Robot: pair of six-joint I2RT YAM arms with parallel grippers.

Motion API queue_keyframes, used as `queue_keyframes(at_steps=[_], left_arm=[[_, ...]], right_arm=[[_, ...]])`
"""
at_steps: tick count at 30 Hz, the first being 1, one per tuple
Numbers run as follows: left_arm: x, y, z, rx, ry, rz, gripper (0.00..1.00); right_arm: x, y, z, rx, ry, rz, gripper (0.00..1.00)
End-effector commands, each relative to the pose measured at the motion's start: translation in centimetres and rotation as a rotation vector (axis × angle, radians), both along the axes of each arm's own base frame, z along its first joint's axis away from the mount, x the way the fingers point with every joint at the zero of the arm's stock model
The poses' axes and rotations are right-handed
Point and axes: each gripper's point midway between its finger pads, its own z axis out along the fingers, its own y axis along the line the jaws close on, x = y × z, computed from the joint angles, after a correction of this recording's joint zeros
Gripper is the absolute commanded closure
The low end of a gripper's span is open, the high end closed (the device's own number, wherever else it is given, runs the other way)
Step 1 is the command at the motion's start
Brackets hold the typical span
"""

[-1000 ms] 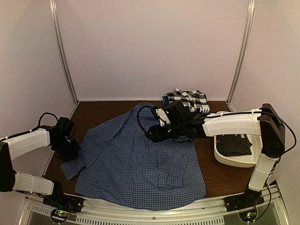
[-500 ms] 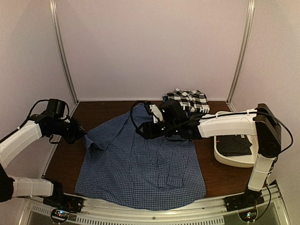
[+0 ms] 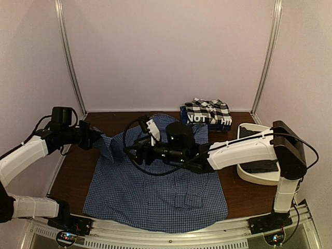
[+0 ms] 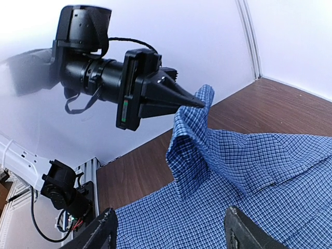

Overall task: Fold and stack the long sleeve shirts
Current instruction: Pass from the left arm to the right

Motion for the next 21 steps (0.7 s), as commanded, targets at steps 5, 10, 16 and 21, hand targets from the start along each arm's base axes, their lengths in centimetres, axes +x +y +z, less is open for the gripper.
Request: queue_keyframes(at_steps=[5, 10, 16, 21], left_arm=[[1.6, -0.9, 2.9, -0.135, -0.065, 0.056, 1.00], [1.6, -1.0, 3.0, -0.139, -0.068, 0.052, 1.00], [1.5, -1.0, 3.2, -0.141, -0.074, 0.055, 1.00], [1.6, -1.1, 3.3, -0.138, -0.078, 0.047, 1.00]], right_arm=[[-0.7, 4.3, -2.8, 0.023, -0.071, 0.031, 0.30], [0.1, 6.1, -4.5, 0.016, -0.060, 0.019, 0.31], [1.5, 8.3, -5.4, 0.019, -0.055, -0.009, 0.31], [3.0, 10.1, -6.2, 0.006, -0.050, -0.039, 0.31]])
